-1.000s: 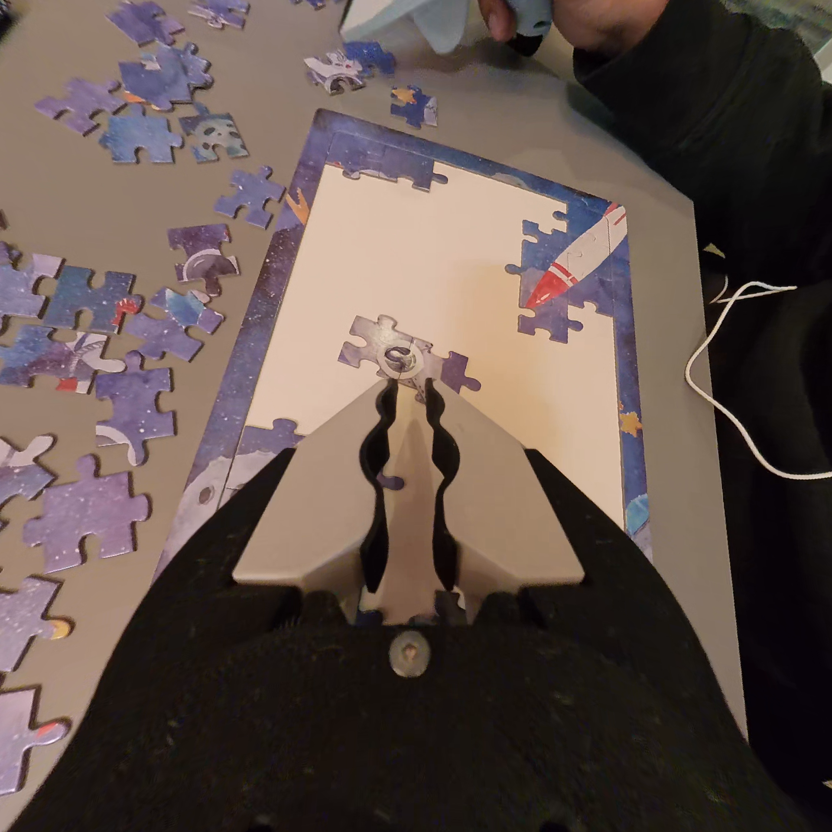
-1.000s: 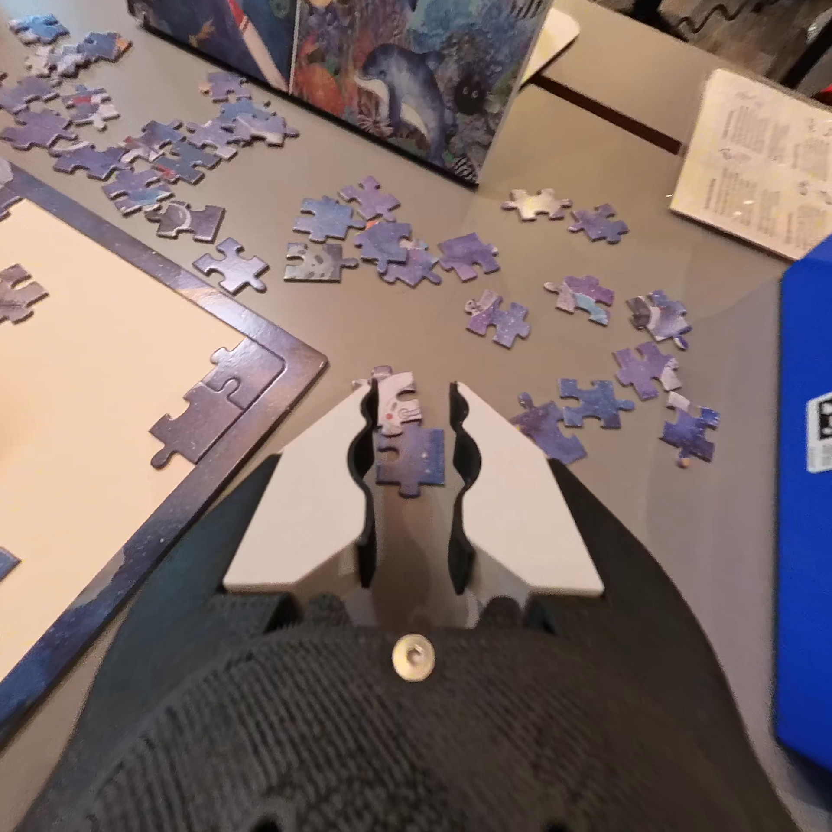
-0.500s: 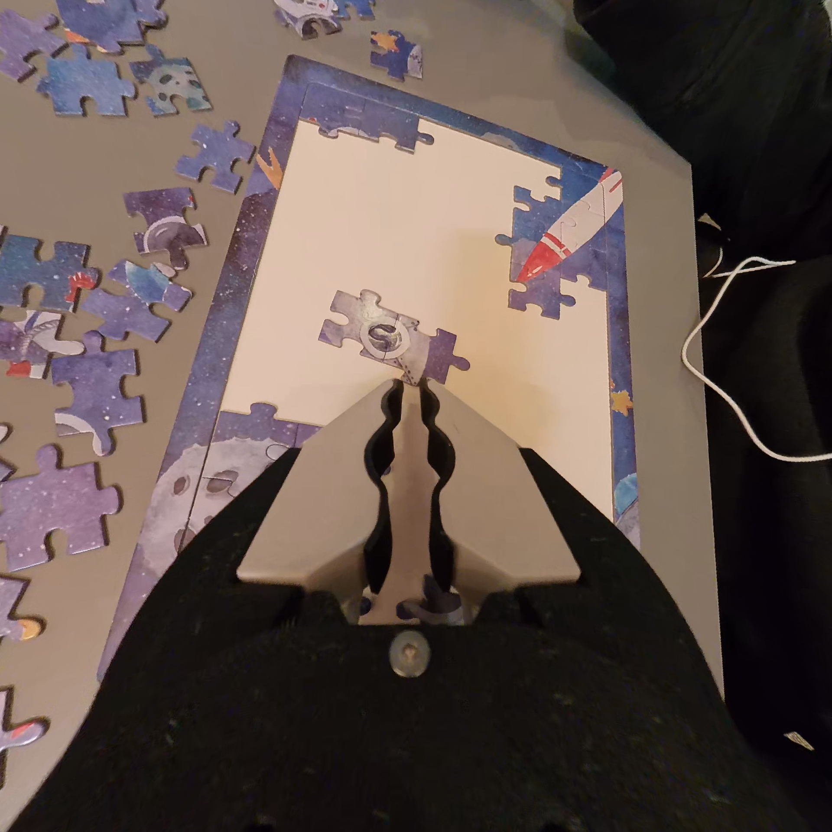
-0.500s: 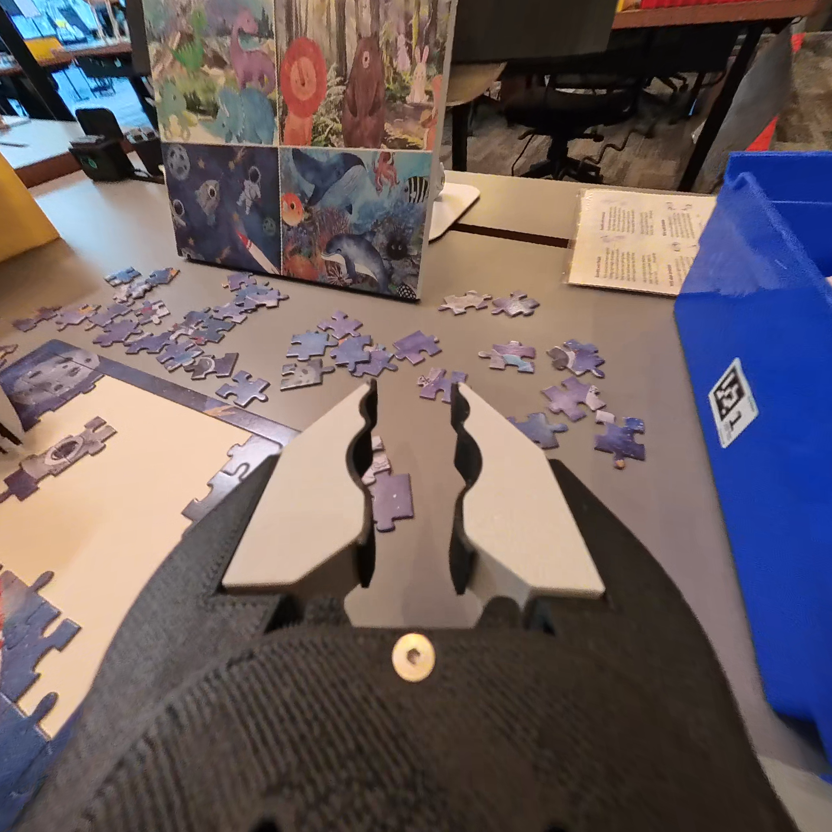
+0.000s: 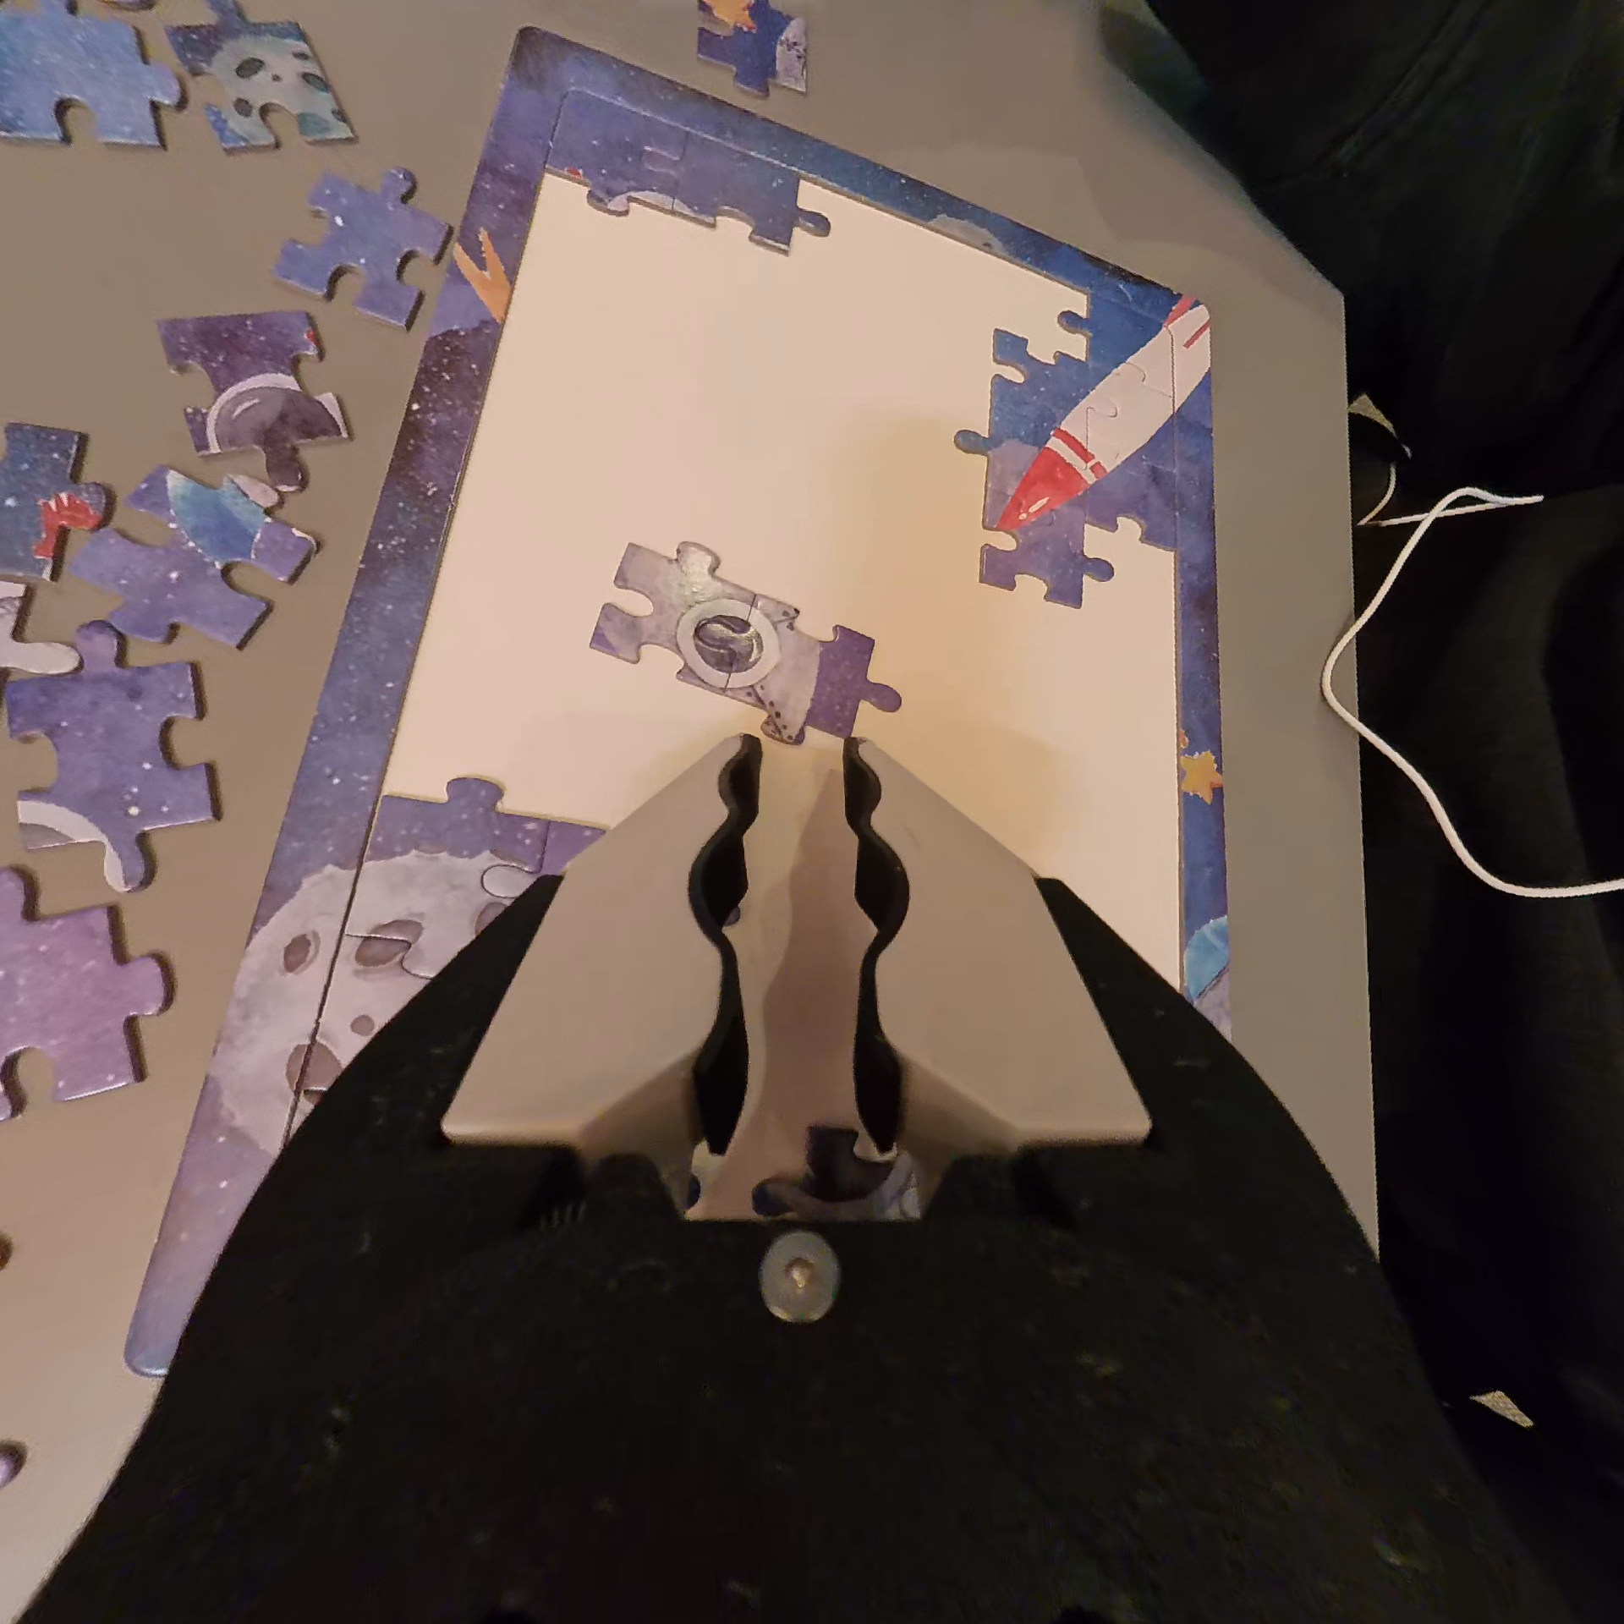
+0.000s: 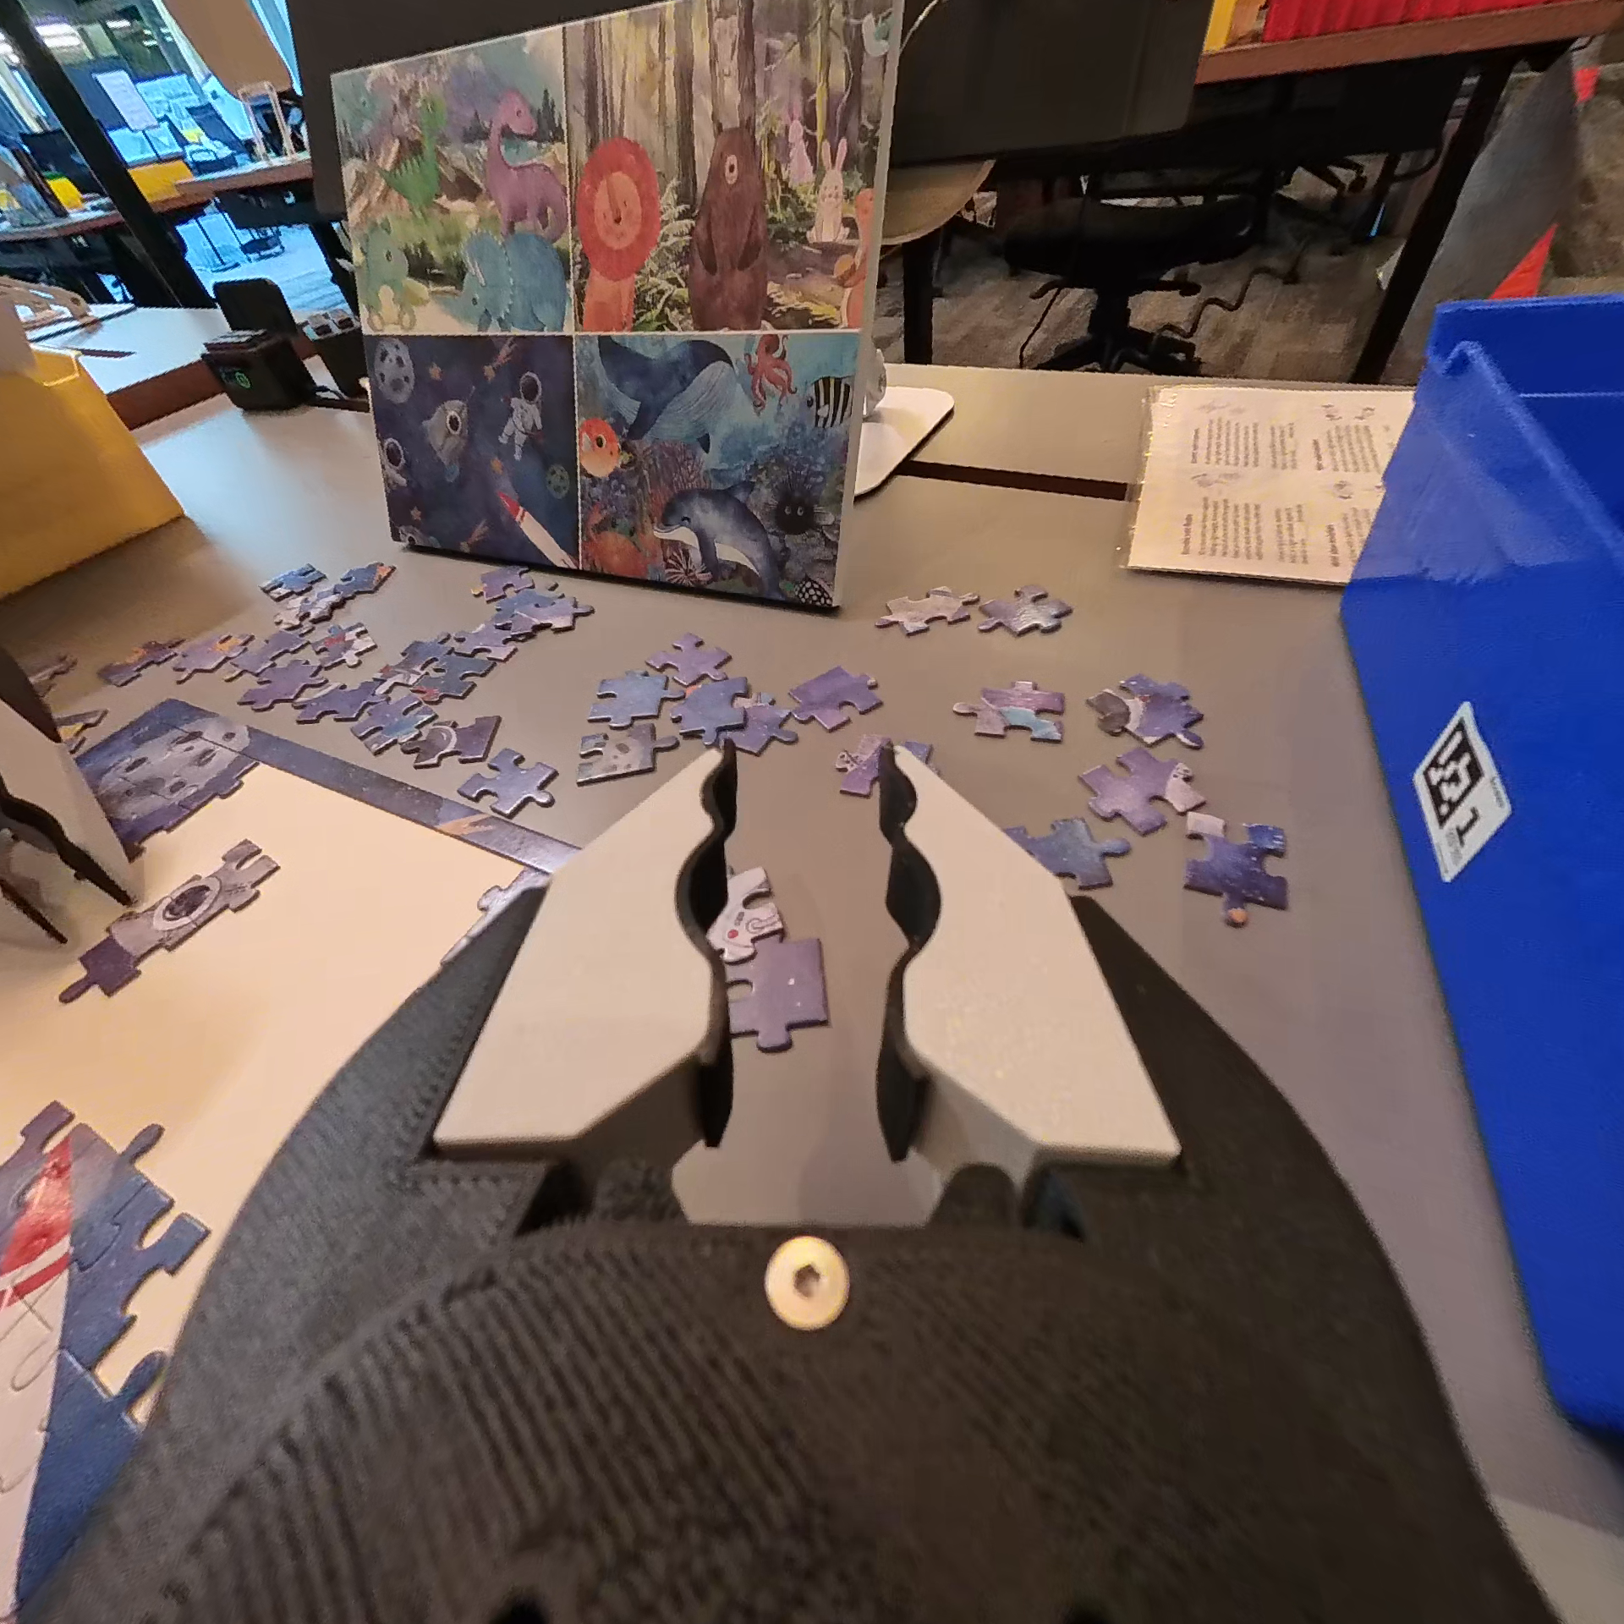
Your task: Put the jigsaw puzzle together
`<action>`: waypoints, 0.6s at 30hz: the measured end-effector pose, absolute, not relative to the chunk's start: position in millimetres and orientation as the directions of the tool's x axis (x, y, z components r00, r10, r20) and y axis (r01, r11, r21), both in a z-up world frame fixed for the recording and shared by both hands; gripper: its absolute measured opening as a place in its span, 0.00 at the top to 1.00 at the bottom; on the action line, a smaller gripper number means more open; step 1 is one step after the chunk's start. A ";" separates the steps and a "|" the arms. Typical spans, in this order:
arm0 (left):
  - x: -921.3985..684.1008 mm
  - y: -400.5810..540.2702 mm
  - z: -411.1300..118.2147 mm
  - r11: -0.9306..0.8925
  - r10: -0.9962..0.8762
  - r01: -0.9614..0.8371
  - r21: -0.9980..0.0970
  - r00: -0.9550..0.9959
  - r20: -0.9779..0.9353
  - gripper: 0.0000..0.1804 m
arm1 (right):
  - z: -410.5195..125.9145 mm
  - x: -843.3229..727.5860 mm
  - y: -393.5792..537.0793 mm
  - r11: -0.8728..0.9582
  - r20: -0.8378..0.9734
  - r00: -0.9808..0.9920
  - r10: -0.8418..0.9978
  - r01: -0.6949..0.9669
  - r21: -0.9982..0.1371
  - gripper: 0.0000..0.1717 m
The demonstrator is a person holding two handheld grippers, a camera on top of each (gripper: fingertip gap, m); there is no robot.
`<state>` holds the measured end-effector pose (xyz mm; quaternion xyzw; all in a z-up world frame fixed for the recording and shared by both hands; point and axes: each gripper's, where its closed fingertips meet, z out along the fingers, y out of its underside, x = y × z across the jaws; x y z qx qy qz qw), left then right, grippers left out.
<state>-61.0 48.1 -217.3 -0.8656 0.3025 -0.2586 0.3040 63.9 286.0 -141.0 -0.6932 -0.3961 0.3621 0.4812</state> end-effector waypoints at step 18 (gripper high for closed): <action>-52.1 46.2 -218.0 -0.611 -0.711 -0.396 -0.685 0.655 0.256 0.92 | -144.6 61.3 284.6 -0.218 -0.107 0.421 0.901 0.225 -0.950 0.82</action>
